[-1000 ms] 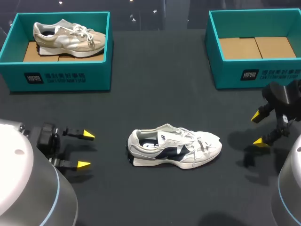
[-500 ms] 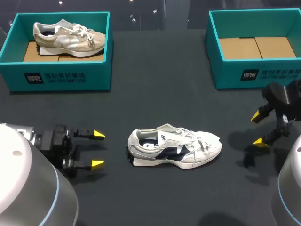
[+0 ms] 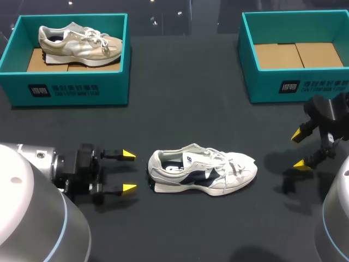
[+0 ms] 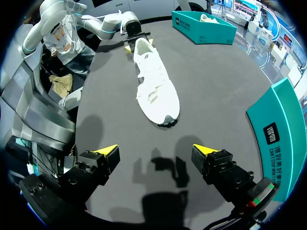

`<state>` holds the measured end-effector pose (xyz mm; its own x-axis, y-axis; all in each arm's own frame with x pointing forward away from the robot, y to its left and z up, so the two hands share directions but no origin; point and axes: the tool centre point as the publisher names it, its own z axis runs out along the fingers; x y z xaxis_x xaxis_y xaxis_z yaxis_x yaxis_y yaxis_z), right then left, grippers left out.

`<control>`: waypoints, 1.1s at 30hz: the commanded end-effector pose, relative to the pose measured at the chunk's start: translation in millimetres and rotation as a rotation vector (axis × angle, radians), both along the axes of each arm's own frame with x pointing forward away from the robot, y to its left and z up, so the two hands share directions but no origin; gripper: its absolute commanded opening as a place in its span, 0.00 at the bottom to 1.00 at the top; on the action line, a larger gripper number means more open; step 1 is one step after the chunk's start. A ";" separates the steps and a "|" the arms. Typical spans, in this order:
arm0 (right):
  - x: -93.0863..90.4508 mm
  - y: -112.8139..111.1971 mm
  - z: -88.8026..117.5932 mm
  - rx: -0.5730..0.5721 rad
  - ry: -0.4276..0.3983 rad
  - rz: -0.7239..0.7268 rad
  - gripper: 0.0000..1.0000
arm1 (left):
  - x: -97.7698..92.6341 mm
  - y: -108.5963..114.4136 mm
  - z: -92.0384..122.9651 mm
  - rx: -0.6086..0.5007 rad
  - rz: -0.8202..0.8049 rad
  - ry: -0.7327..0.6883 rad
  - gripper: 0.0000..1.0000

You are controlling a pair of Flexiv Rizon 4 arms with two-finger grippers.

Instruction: Take the shoe out of the shoebox, open the shoe tongue, remove and reinsert the insole, then place the shoe into the shoebox

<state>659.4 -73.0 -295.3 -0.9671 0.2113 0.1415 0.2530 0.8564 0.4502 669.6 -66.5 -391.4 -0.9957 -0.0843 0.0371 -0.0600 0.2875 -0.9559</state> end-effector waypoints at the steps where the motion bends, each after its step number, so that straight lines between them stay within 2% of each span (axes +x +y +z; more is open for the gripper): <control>1: -1.1 0.3 0.1 -0.003 -0.001 -0.001 1.00 | 5.8 -10.1 -5.4 0.001 -0.003 0.002 1.00; 33: -1.1 0.3 0.1 -0.003 -0.001 -0.001 1.00 | 10.6 -55.3 -19.5 0.002 -0.034 -0.014 1.00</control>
